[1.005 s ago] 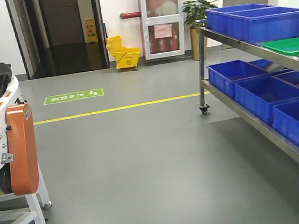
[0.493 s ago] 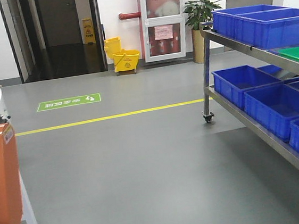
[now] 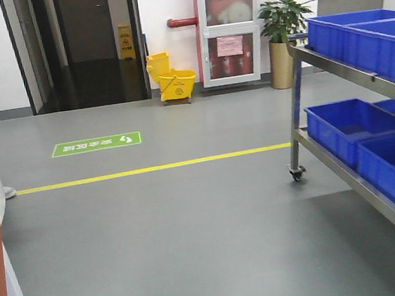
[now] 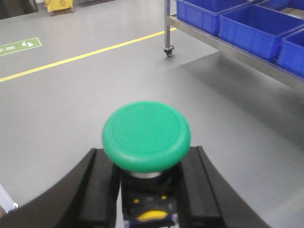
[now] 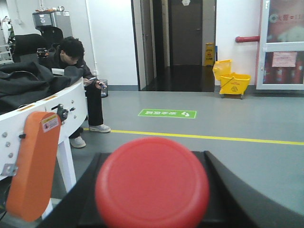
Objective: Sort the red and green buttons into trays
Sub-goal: 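Drive the base to the counter with green and red trays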
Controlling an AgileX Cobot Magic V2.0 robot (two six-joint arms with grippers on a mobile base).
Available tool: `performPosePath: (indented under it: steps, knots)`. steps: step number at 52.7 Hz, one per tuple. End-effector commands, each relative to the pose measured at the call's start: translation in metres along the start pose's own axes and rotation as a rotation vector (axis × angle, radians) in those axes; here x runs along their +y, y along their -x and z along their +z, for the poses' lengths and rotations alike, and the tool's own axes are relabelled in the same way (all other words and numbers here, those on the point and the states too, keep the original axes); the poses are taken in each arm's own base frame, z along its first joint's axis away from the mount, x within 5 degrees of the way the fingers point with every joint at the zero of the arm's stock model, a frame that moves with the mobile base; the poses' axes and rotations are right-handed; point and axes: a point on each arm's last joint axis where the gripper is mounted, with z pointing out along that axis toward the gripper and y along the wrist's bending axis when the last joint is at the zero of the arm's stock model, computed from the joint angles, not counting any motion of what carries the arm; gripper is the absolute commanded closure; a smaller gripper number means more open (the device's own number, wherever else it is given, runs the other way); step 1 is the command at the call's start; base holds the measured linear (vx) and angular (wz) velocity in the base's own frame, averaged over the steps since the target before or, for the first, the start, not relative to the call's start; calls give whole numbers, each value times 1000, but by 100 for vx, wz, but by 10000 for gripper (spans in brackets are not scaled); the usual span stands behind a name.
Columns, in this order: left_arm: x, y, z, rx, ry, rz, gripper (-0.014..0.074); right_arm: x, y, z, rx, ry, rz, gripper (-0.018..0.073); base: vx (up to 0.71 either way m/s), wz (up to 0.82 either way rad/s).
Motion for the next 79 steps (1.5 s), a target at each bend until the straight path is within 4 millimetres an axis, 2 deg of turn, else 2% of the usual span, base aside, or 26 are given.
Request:
performPosePath:
  steps: [1,34,79]
  knots:
    - [-1,18,-3,-110,-5,-3,596,0,11,1,-27,-5,15,569,59,14]
    - [-1,18,-3,-110,-5,-3,596,-1,11,1,-28,-13,16,569,61,0]
    - [-1,18,-3,-112,-5,-3,596,-1,11,1,-28,-13,15,569,55,-46]
